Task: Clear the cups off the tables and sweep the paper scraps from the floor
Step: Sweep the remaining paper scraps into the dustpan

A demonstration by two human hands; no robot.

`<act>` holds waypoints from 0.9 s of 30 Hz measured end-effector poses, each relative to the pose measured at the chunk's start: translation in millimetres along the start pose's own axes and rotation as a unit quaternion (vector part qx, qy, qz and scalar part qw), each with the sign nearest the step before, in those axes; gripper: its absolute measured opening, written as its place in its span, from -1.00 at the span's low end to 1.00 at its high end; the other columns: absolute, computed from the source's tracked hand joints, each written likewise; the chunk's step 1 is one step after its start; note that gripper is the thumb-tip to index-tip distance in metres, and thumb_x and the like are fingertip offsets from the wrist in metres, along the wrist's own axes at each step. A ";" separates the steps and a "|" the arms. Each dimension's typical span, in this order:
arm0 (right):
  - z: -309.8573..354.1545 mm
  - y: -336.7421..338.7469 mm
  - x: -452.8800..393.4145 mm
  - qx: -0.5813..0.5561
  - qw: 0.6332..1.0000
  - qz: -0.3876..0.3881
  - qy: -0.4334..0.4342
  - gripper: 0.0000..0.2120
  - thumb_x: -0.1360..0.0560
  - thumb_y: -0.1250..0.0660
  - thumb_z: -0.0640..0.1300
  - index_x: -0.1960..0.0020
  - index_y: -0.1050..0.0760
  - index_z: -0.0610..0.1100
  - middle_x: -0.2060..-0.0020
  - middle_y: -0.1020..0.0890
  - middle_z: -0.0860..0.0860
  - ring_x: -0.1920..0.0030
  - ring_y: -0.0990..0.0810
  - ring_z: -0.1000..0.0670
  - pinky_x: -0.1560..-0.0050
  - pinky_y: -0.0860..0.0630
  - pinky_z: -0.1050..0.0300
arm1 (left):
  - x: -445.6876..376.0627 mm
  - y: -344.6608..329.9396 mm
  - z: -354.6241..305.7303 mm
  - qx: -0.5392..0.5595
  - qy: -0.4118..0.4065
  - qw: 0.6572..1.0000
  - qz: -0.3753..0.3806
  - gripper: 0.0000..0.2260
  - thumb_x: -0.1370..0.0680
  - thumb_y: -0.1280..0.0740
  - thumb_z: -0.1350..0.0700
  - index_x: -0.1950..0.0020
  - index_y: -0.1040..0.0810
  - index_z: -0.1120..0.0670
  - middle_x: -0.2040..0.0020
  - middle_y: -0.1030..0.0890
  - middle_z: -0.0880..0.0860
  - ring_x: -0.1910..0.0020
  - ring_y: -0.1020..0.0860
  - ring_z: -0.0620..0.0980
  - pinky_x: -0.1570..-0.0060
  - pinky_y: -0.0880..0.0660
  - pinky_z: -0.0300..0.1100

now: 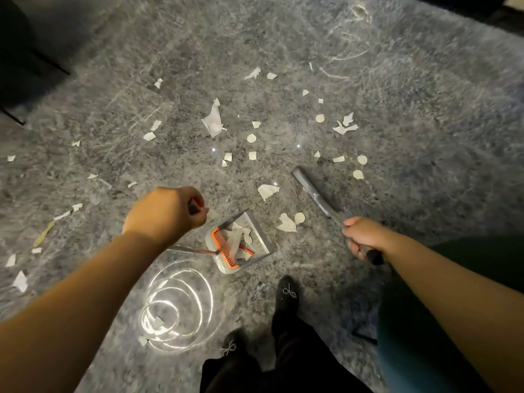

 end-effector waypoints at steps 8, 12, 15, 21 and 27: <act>4.0 -38.7 14.4 0.192 0.980 0.053 0.016 -0.68 -0.61 -0.16 -0.16 -0.35 -0.32 -0.15 0.60 -0.52 0.02 0.61 -0.46 0.11 0.46 -0.40 0.26 | -8.4 0.0 2.1 -0.004 0.022 1.000 0.013 -0.87 -0.44 -0.43 -0.13 0.11 -0.60 -0.12 0.32 -0.52 -0.09 0.26 -0.57 0.04 0.29 -0.51 -0.15; -2.6 -58.9 32.0 0.231 0.970 0.072 0.009 -0.58 -0.60 -0.14 -0.18 -0.44 -0.22 -0.08 0.41 -0.57 -0.05 0.44 -0.52 0.04 0.33 -0.45 0.21 | -1.6 0.0 -0.8 -0.011 0.012 1.000 0.003 -0.86 -0.46 -0.43 -0.11 0.07 -0.62 -0.09 0.25 -0.62 -0.01 0.24 -0.59 0.08 0.32 -0.41 -0.20; 0.2 -73.2 51.8 0.237 0.967 0.088 0.016 -0.55 -0.59 -0.16 -0.20 -0.46 -0.22 -0.09 0.32 -0.59 -0.06 0.36 -0.55 0.01 0.31 -0.45 0.22 | 3.9 -0.9 -4.3 -0.014 0.004 1.000 0.006 -0.87 -0.48 -0.41 -0.10 0.05 -0.62 -0.08 0.28 -0.58 -0.02 0.23 -0.58 0.08 0.34 -0.37 -0.20; -2.0 -113.1 91.1 0.169 0.978 0.122 0.025 -0.61 -0.59 -0.18 -0.22 -0.41 -0.28 -0.20 0.36 -0.51 -0.04 0.49 -0.46 0.11 0.53 -0.36 0.33 | 13.0 -0.4 -3.5 -0.004 -0.003 1.000 0.019 -0.86 -0.50 -0.40 -0.09 0.04 -0.60 -0.05 0.28 -0.52 -0.04 0.23 -0.57 0.08 0.31 -0.46 -0.16; -11.7 -132.5 117.3 -0.051 0.987 0.152 -0.030 -0.70 -0.62 -0.15 -0.23 -0.35 -0.38 -0.13 0.38 -0.43 -0.10 0.64 -0.37 0.15 0.61 -0.32 0.36 | 21.5 2.7 1.5 0.019 -0.024 0.999 0.022 -0.86 -0.52 -0.40 -0.05 0.00 -0.61 -0.02 0.20 -0.62 0.00 0.21 -0.59 0.06 0.24 -0.59 -0.08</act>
Point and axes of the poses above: each hand's wrist, its own x-axis away from the middle knuckle, its own y-axis out of the back of the hand, z = x × y, the point moved 3 cm from there along -x, towards the middle knuckle
